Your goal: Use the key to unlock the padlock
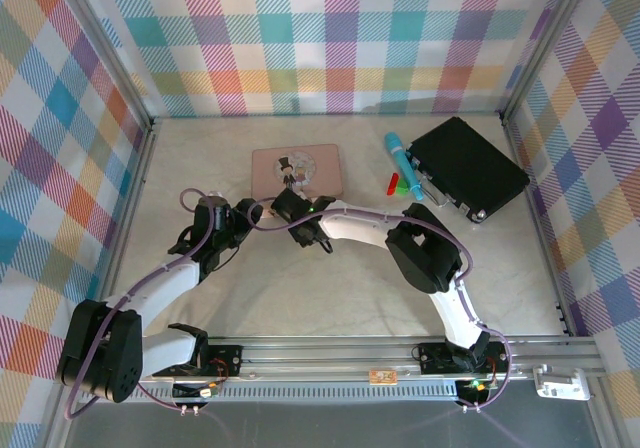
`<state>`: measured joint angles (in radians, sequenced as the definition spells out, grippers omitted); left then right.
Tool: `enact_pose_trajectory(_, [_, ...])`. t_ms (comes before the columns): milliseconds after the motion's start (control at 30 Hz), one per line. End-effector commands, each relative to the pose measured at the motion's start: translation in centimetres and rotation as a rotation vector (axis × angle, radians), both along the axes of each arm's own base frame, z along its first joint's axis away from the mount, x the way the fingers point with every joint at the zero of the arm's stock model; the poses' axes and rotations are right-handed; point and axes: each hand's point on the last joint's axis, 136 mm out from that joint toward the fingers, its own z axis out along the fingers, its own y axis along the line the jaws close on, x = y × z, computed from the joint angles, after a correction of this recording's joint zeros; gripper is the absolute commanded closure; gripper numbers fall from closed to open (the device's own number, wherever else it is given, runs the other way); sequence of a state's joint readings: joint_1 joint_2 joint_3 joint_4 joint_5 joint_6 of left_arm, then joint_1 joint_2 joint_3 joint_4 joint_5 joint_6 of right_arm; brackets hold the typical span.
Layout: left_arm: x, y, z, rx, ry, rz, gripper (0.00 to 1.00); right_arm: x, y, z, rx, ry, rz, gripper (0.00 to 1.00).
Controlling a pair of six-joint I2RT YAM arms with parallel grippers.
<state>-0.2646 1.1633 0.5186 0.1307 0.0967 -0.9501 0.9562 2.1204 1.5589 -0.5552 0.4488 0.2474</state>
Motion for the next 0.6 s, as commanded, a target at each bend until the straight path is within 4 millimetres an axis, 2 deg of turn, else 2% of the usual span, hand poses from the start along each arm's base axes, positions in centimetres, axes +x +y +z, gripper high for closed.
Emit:
enact_pose_trajectory(0, [-0.4,0.4,0.4,-0.013,-0.002,0.003,0.33,-0.3,0.0,-2.0,-0.007,0.021,-0.02,0.54])
enact_pose_trajectory(167, [-0.8,0.4,0.3,-0.019,0.004,0.003,0.33,-0.4,-0.8,-2.8,-0.039,0.023,-0.033,0.69])
enact_pose_trajectory(300, [-0.8,-0.3,0.7,-0.039,-0.013,-0.038,0.34,-0.7,-1.0,-2.6,-0.036,0.03,-0.014,0.81])
enact_pose_trajectory(467, [-0.9,-1.0,0.6,-0.054,-0.054,-0.084,0.35,-0.9,-0.5,-1.4,0.099,0.095,0.051,0.91])
enact_pose_trajectory(567, [-0.8,-2.1,0.8,-0.062,-0.078,-0.126,0.36,-1.3,0.2,-0.8,0.212,0.165,0.116,0.94])
